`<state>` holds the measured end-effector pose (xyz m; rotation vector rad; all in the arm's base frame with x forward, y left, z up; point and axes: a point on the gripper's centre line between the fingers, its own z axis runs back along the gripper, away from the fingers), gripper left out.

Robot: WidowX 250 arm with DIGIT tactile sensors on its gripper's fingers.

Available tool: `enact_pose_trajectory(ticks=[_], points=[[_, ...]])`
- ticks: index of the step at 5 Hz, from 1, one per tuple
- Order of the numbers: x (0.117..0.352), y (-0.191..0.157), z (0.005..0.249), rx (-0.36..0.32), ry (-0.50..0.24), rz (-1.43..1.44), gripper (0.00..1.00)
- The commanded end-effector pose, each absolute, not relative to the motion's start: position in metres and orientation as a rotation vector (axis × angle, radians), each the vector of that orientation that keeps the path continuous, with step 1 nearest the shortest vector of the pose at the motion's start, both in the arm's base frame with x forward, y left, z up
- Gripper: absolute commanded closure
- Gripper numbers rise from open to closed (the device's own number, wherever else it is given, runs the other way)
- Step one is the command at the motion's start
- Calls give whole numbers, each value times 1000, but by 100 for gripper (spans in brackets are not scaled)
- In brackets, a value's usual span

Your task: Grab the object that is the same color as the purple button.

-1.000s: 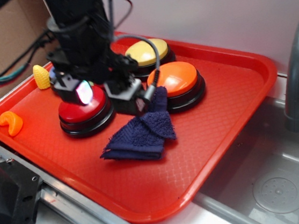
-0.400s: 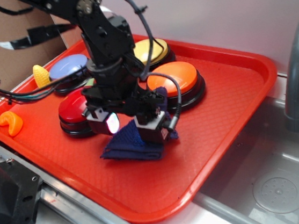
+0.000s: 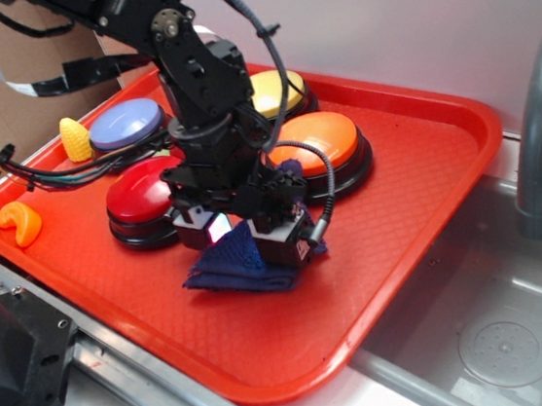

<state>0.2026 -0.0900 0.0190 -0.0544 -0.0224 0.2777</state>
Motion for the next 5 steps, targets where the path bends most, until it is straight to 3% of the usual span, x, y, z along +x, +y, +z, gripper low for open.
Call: enact_pose_trajectory(ticks=[1, 3, 4, 5], points=[[193, -98, 25, -60, -40, 262, 100], [198, -88, 43, -14, -23, 235, 100], [204, -73, 71, 60, -25, 216, 100], [202, -55, 102, 90, -23, 185, 100]])
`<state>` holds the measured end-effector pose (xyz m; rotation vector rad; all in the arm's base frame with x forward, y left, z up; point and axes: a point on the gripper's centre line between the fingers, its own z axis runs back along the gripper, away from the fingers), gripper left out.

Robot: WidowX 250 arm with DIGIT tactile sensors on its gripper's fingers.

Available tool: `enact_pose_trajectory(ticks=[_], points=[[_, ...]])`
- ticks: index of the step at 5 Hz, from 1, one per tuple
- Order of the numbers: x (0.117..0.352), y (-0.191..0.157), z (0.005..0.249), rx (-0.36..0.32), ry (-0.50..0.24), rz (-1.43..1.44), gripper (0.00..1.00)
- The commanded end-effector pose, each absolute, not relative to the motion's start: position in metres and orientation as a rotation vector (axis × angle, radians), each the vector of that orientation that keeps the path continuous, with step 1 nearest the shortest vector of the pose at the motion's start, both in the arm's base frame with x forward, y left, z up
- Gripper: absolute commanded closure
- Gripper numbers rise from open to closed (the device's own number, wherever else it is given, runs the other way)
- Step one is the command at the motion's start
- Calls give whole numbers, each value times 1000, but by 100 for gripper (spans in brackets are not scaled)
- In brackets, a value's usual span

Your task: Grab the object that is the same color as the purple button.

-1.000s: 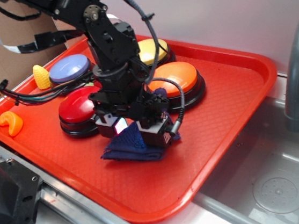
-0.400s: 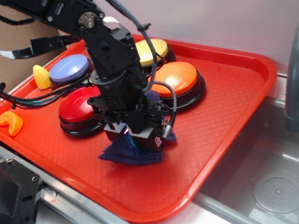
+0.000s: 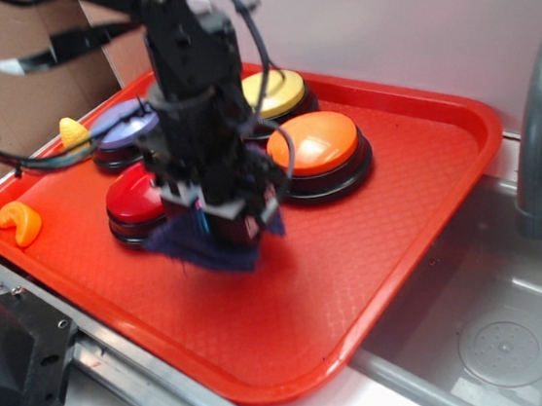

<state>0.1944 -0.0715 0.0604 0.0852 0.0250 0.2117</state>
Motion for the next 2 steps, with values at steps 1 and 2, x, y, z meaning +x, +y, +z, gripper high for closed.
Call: enact_pose_trajectory(ticks=[1, 2], points=[[194, -42, 137, 115, -38, 163, 100], [183, -26, 168, 110, -41, 224, 100]])
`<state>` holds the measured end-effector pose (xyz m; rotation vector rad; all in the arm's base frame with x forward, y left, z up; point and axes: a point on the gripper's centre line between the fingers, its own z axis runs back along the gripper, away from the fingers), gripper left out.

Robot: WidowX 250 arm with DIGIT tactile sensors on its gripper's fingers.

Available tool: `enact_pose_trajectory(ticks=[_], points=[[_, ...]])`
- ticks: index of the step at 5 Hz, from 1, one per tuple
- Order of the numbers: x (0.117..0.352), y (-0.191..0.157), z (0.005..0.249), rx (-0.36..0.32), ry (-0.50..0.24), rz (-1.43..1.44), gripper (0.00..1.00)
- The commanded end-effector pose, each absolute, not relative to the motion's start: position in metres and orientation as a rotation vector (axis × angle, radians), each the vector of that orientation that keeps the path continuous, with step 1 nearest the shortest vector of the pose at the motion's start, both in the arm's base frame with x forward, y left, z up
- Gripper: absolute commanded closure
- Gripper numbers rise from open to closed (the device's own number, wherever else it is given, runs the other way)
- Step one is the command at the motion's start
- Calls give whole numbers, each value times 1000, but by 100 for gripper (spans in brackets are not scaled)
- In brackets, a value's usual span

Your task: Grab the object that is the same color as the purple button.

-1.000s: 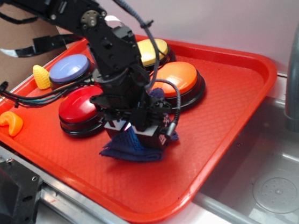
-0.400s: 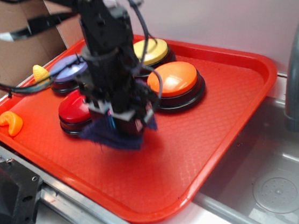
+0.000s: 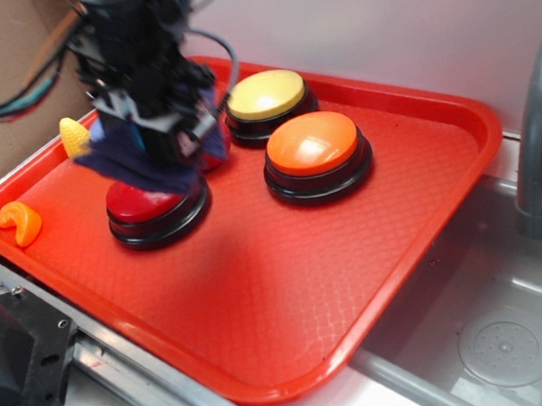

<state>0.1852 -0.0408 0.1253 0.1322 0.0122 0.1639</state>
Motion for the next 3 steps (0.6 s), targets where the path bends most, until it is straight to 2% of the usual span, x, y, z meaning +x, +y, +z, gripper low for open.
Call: enact_pose_trajectory(ticks=[1, 2, 3], points=[[178, -14, 176, 70, -58, 254, 100], [175, -10, 180, 54, -92, 261, 100], [169, -10, 178, 11, -95, 290, 100]])
